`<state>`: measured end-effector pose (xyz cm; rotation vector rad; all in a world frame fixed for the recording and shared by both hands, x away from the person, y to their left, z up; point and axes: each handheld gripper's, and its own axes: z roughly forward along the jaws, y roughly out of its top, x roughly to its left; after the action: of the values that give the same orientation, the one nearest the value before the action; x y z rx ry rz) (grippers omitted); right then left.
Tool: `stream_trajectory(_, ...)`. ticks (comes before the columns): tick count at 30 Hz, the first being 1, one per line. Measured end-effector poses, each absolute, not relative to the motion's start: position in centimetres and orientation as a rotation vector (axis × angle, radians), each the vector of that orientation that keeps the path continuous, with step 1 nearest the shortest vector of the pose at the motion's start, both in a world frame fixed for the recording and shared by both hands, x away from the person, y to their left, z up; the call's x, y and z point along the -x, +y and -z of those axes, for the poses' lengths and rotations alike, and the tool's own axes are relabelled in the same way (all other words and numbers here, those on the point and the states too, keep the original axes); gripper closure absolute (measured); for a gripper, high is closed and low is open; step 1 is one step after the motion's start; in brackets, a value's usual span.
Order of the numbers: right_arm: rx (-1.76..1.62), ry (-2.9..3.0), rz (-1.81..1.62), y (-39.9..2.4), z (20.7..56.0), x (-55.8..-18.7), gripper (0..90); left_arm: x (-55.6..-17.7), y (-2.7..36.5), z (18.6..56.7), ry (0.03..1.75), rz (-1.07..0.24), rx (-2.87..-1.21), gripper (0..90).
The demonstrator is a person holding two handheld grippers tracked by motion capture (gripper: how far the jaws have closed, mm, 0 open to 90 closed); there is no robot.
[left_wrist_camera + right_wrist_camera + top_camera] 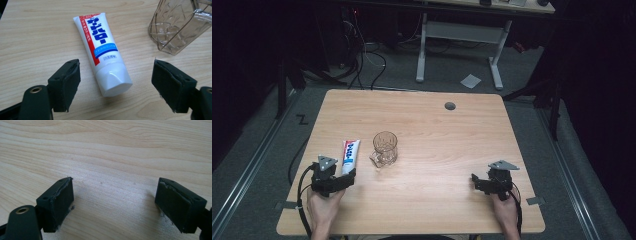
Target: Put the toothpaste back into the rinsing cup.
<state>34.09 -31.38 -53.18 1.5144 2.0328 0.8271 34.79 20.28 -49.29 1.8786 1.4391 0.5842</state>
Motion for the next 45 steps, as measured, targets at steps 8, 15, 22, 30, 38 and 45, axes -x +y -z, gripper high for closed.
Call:
stream_trajectory(8,-1.517,2.032,-0.828,-31.4,53.2,-34.1,15.2,-35.7,20.1,48.7,1.432,-0.581,-1.896,23.8)
stream_trajectory(15,-1.514,2.033,-0.827,-31.4,53.2,-34.1,15.1,-36.7,20.0,48.2,1.424,-0.58,-1.914,24.6)
stream_trajectory(22,-1.514,2.033,-0.828,-31.4,53.2,-34.1,15.2,-37.5,20.0,47.8,1.433,-0.58,-1.926,24.3)
stream_trajectory(30,-1.515,2.033,-0.828,-31.4,53.2,-34.1,15.2,-38.6,20.1,47.6,1.448,-0.575,-1.935,23.9)
stream_trajectory(38,-1.515,2.033,-0.827,-31.4,53.2,-34.1,15.2,-39.6,20.3,47.1,1.469,-0.583,-1.947,22.5)
stream_trajectory(45,-1.514,2.033,-0.826,-31.4,53.2,-34.1,15.2,-40.7,20.3,46.7,1.487,-0.576,-1.948,21.6)
